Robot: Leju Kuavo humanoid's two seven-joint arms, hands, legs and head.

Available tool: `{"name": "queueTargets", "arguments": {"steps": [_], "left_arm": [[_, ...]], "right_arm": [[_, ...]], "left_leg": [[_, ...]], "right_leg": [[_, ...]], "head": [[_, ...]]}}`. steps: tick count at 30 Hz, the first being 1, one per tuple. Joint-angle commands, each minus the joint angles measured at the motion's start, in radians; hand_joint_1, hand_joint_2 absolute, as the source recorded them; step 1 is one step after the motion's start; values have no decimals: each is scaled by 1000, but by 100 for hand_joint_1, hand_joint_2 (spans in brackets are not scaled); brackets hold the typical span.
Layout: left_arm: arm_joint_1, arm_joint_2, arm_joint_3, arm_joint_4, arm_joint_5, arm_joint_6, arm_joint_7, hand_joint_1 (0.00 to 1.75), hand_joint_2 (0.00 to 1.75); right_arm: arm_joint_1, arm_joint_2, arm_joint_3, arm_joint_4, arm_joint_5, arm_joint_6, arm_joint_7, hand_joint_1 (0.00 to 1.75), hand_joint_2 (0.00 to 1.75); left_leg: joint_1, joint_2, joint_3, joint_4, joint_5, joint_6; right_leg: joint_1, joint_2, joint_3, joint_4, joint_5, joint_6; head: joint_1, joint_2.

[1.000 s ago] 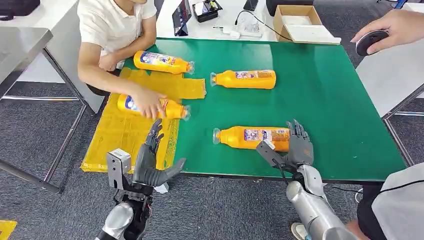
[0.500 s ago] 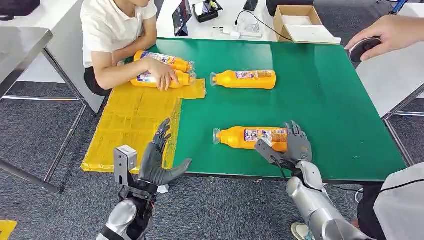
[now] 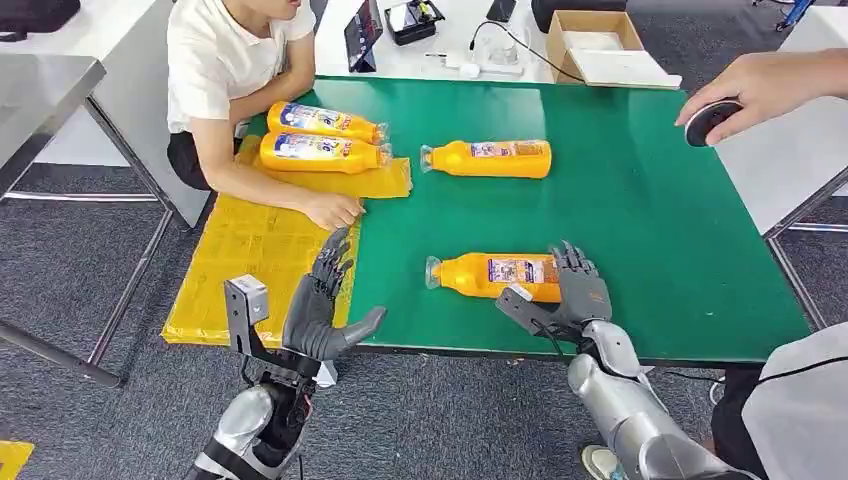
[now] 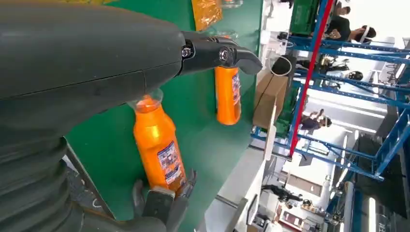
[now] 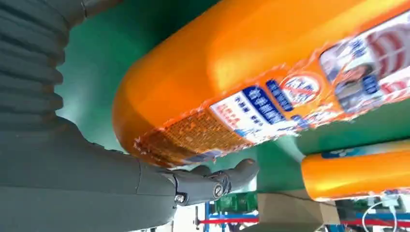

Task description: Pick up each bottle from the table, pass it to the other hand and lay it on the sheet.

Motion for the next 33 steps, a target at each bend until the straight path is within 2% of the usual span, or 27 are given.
{"name": "queueTargets", "arguments": {"steps": [1, 2, 4, 7, 10, 11, 14, 15, 16, 17, 18, 22, 27, 33], "left_arm": [[-48, 31, -26, 80, 2, 0, 9, 0, 175], [-50, 31, -28, 83, 1, -1, 9, 0, 175], [-50, 31, -28, 84, 1, -1, 9, 0, 175], [-58, 30, -32, 93, 1, -1, 9, 0, 175], [-62, 28, -32, 99, 1, -1, 9, 0, 175], [-66, 27, -32, 106, 1, -1, 9, 0, 175], [-73, 25, -36, 120, 1, -2, 9, 0, 175], [-78, 25, -39, 129, 3, -6, 10, 0, 175], [-81, 24, -43, 137, 5, -10, 10, 0, 175], [-82, 24, -44, 139, 5, -10, 10, 0, 175], [-84, 24, -45, 143, 7, -13, 10, 0, 175], [-93, 24, -51, 158, 17, -25, 12, 0, 175], [-96, 27, -53, 161, 20, -28, 11, 0, 175], [-96, 27, -55, 161, 23, -29, 10, 0, 175]], "right_arm": [[-51, -7, 36, 109, 0, 79, 48, 0, 175], [-51, -7, 34, 113, -1, 87, 51, 0, 175], [-49, -10, 34, 115, -1, 87, 51, 0, 175], [-58, -13, 35, 142, 2, 182, 100, 0, 175], [-54, -18, 34, 142, 2, 192, 103, 0, 175], [-55, -19, 25, 151, 0, 239, 119, 0, 175], [-48, -30, 26, 158, 2, 284, 129, 0, 175], [-44, -38, 23, 165, -4, 312, 120, 16, 175], [-35, -45, 16, 167, -13, 326, 110, 148, 175], [-33, -47, 15, 169, -14, 330, 107, 169, 175], [-29, -51, 18, 176, -12, 344, 110, 175, 175], [-19, -61, 8, 179, -23, 385, 105, 175, 175], [-14, -61, 1, 178, -32, 402, 92, 175, 175], [3, -51, -18, 165, -57, 363, 39, 175, 175]], "left_leg": [[2, 0, 7, 0, -3, -3], [1, -1, 4, -1, -1, -1], [1, -1, 7, -1, -2, -2], [1, 0, 7, -1, -2, -2], [1, -1, 7, -1, -2, -2], [1, -2, 8, -1, -1, -2], [1, -3, 10, -1, -1, -2], [2, -3, 12, -2, -1, -2], [2, -3, 11, -1, 0, -2], [1, -2, 11, -1, 0, -1], [2, -4, 14, -2, 0, -2], [2, -3, 18, -2, 0, -2], [2, -3, 23, -2, -1, -2], [2, -3, 25, -2, -1, -1]], "right_leg": [[2, 0, 7, 0, -3, -4], [1, -1, 5, -1, -1, -2], [1, -1, 8, -2, -2, -3], [1, -1, 7, -1, -2, -3], [2, -2, 7, -1, -2, -3], [2, -2, 8, -2, -2, -3], [1, -3, 10, -2, -1, -3], [2, -3, 12, -3, -2, -3], [2, -4, 12, -3, -1, -3], [1, -3, 11, -2, -1, -2], [2, -5, 14, -4, -1, -3], [2, -5, 19, -5, -1, -3], [2, -5, 17, -5, -1, -3], [2, -4, 15, -5, -2, -3]], "head": [[0, 0], [0, 0], [0, 0], [0, 0], [0, 0], [0, 0], [0, 0], [0, 0], [0, 0], [0, 0], [0, 0], [0, 0], [0, 0], [0, 0]]}}
